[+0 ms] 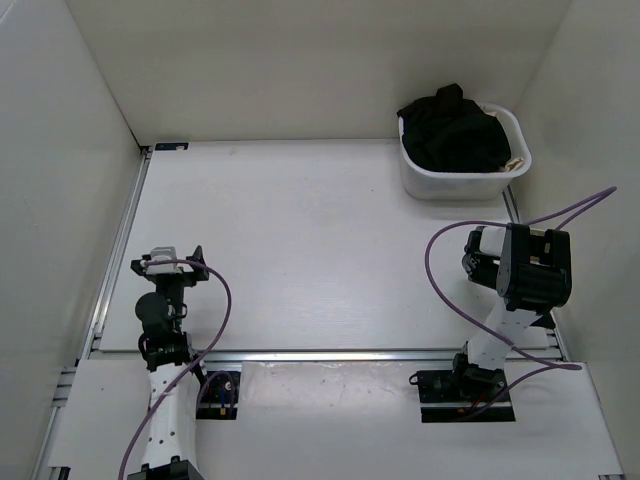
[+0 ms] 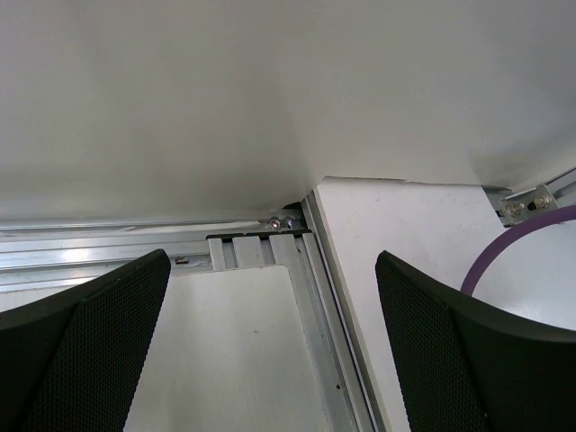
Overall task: Fold and stack the trousers
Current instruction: Grab the trousers from the pile
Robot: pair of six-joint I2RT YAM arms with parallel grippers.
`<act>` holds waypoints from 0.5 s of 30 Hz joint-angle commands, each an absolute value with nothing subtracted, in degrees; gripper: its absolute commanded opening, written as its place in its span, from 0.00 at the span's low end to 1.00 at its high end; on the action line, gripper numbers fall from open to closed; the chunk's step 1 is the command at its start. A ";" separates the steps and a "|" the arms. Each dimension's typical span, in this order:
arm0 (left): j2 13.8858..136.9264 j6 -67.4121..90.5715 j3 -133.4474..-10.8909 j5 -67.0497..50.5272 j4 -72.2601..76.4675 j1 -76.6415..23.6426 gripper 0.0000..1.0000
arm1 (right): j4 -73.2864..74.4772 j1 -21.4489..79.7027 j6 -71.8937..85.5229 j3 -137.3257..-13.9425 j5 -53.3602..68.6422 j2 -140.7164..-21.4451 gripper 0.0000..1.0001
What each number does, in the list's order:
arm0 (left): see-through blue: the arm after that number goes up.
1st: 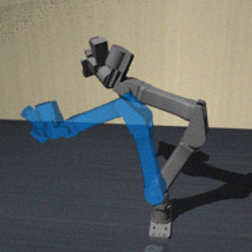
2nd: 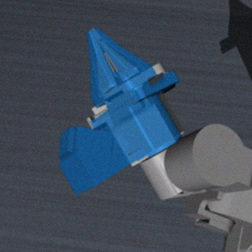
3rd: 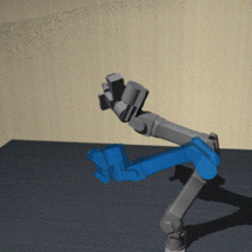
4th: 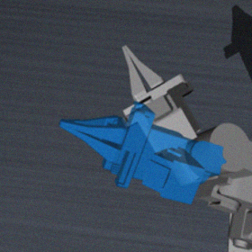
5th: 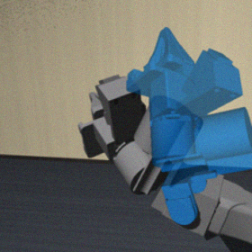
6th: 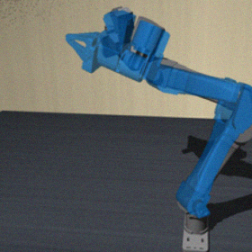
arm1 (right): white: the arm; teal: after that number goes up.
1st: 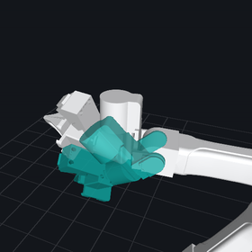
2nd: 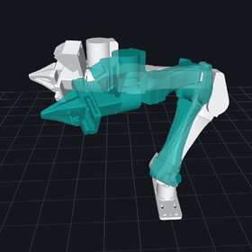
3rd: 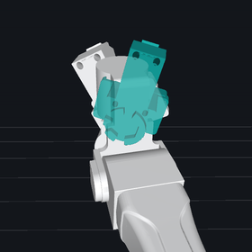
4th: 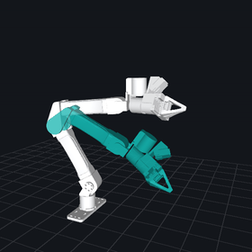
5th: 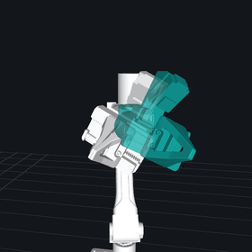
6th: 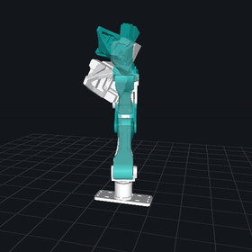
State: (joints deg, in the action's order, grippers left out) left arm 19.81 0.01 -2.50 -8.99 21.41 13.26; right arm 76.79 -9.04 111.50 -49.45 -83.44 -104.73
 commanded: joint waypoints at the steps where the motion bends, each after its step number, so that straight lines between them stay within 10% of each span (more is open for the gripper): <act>1: 20.04 0.00 8.35 -8.09 21.27 13.01 1.00 | 85.25 -9.40 120.06 -50.89 -85.25 -105.12 0.99; 9: 21.62 0.00 -1.47 -25.46 10.31 13.01 1.00 | 85.25 -9.40 119.36 -50.89 -85.25 -105.12 0.99; 15: 29.26 0.00 -19.84 -26.37 -2.98 12.48 1.00 | 85.25 -1.25 88.71 -67.48 -90.87 -103.89 0.99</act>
State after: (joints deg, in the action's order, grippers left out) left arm 27.22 -0.01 -10.72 -23.77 3.11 12.58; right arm 76.90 -6.63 101.34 -60.95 -82.94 -104.95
